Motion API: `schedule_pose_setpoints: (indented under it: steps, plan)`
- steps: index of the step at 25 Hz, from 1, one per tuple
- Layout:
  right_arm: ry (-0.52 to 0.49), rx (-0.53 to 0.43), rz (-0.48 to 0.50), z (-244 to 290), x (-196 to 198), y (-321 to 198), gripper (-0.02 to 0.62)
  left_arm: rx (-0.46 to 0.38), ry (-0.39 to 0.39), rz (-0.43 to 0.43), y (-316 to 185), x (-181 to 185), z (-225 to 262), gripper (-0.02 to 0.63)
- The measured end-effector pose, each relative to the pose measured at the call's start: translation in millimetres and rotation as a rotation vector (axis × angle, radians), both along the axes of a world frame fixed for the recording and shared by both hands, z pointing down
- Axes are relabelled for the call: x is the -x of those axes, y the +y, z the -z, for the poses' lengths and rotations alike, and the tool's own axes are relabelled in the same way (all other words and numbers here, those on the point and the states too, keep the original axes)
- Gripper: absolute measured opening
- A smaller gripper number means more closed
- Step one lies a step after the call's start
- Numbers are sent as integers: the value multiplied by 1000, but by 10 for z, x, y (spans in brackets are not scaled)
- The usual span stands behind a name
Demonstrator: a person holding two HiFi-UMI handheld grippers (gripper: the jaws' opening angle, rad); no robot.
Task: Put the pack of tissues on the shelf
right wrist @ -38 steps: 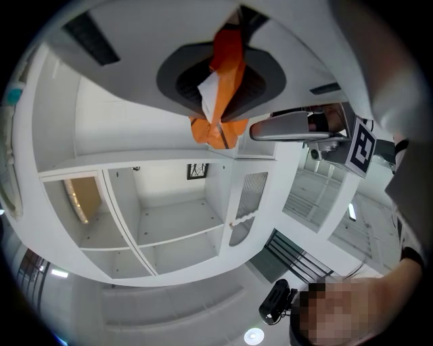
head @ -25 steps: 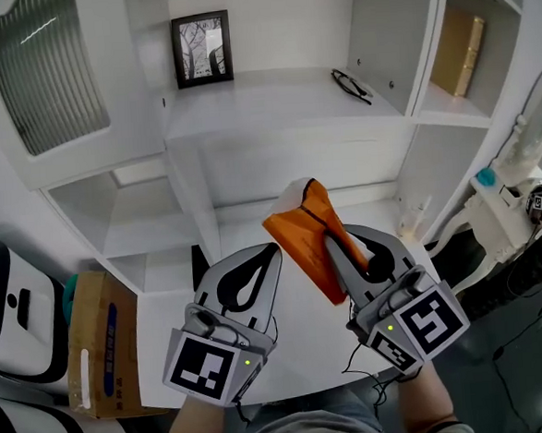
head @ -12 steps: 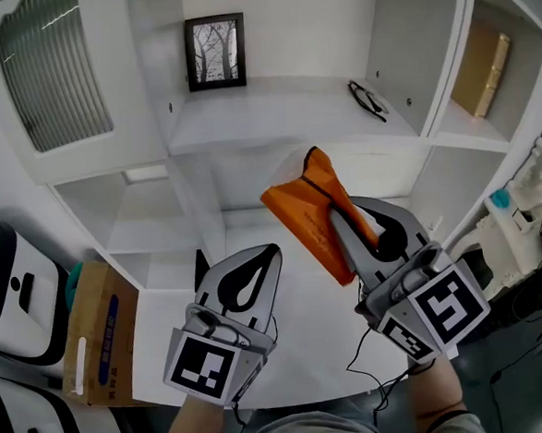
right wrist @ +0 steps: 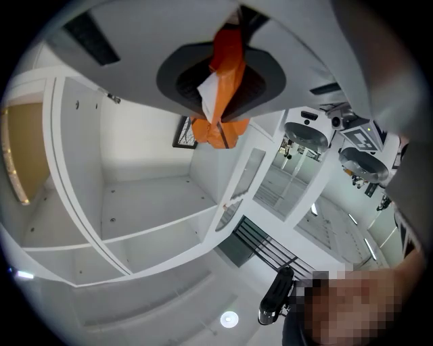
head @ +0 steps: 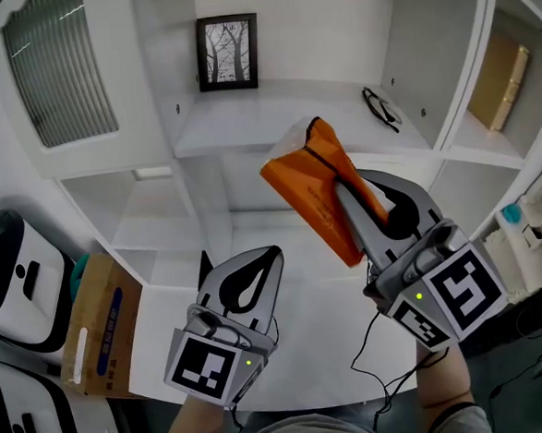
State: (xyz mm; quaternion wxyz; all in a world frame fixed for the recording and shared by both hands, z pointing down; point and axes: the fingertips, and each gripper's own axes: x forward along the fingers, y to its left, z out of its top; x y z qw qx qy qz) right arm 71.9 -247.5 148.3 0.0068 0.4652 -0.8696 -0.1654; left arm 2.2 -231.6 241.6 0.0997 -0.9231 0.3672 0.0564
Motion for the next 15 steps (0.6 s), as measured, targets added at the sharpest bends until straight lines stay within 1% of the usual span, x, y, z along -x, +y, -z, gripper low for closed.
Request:
schedule_pose_setpoints:
  steps: [6,10,15]
  plan:
    - [16,-47,21,241,33,-79,41,12,-9,28,-36,7,-6,40]
    - [44,-75,34,436,75,-197,41,71,-17,49,-101,33,1,40]
    - [61,-107,34,566,103,-270,41,60,-18,70,-109,94,-3,40]
